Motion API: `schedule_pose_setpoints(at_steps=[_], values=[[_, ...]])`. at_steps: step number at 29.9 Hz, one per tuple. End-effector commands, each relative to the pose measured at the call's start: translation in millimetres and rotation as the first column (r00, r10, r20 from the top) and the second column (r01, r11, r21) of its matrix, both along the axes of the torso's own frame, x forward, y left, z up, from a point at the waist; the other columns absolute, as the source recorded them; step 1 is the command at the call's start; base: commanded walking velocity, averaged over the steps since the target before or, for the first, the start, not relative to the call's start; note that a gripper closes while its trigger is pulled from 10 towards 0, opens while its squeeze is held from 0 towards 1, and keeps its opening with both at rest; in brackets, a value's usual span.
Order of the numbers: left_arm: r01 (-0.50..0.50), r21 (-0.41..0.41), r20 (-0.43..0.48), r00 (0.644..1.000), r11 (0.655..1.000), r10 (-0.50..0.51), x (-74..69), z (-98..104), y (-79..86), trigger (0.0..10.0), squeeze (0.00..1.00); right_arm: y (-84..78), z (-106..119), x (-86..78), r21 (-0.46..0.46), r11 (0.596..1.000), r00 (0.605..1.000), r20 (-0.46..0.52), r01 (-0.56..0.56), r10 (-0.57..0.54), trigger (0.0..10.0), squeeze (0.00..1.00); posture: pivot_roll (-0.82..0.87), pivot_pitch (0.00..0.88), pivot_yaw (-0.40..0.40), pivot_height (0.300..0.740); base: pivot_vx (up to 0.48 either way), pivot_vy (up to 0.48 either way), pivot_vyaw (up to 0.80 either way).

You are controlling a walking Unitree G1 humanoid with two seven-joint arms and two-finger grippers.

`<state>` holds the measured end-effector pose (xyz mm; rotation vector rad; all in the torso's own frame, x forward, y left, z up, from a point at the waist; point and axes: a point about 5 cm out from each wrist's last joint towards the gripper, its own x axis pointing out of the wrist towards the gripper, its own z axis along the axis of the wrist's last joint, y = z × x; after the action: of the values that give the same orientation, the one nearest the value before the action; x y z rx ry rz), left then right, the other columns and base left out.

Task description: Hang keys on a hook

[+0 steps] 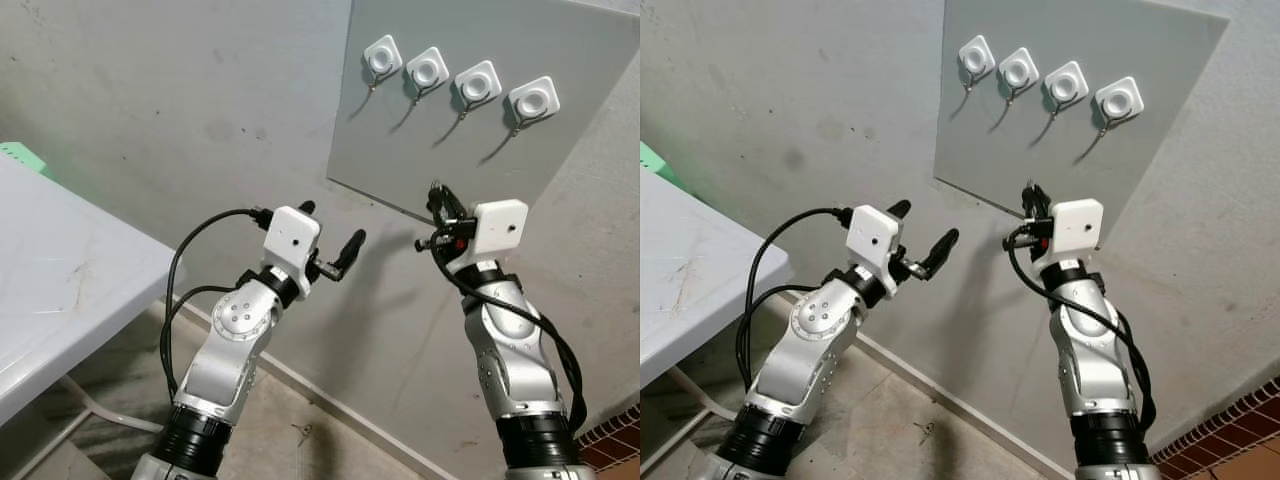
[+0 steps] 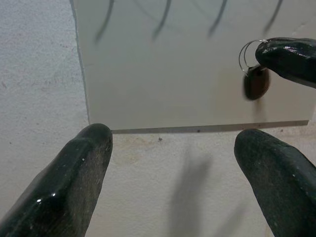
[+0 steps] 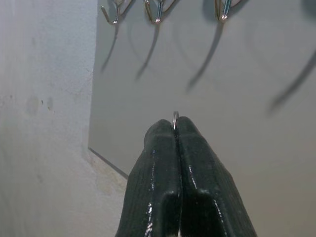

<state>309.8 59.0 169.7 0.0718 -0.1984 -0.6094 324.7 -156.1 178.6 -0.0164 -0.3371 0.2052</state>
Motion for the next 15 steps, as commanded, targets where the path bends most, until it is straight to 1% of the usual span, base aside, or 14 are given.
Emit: schedule_pose_setpoints(at_steps=[1,2,9,10,11,15], values=[[0.027,-0.003,0.038,0.999,1.0,-0.027,1.1,12.6,-4.5,10.0,0.0,-7.0,7.7,1.8,0.02,1.0,0.999,0.034,0.02,-0.021,10.0,0.0,0.07,0.021,-0.066,0.74,0.0,0.0,0.0],[0.034,-0.009,0.049,0.998,0.999,-0.034,1.4,16.9,-5.3,10.0,0.0,-9.4,10.8,0.8,0.038,0.999,0.998,0.055,0.018,-0.02,10.0,0.0,0.07,0.021,-0.064,0.74,0.0,0.0,0.0],[0.044,-0.029,0.073,0.996,0.999,-0.042,1.8,26.1,-5.8,10.0,0.0,-18.7,17.8,-3.0,0.101,0.994,0.994,0.098,0.033,-0.043,10.0,0.0,0.07,0.023,-0.06,0.74,0.0,0.0,0.0],[0.045,-0.03,0.075,0.996,0.999,-0.042,2.1,26.9,-5.9,10.0,0.0,-19.9,19.0,-5.1,0.136,0.991,0.994,0.109,0.01,-0.025,10.0,0.0,0.07,0.023,-0.06,0.74,0.0,0.0,0.0],[0.044,-0.031,0.074,0.996,0.999,-0.042,2.3,26.9,-5.9,10.0,0.0,-20.2,19.3,-5.8,0.148,0.989,0.994,0.111,0.001,-0.018,10.0,0.0,0.07,0.023,-0.06,0.74,0.0,0.0,0.0],[0.048,-0.024,0.073,0.996,0.999,-0.046,2.0,25.9,-5.7,10.0,0.0,-25.7,21.3,-11.4,0.166,0.986,0.991,0.134,-0.014,-0.008,10.0,0.0,0.06,0.026,-0.059,0.74,0.0,0.0,0.0]])
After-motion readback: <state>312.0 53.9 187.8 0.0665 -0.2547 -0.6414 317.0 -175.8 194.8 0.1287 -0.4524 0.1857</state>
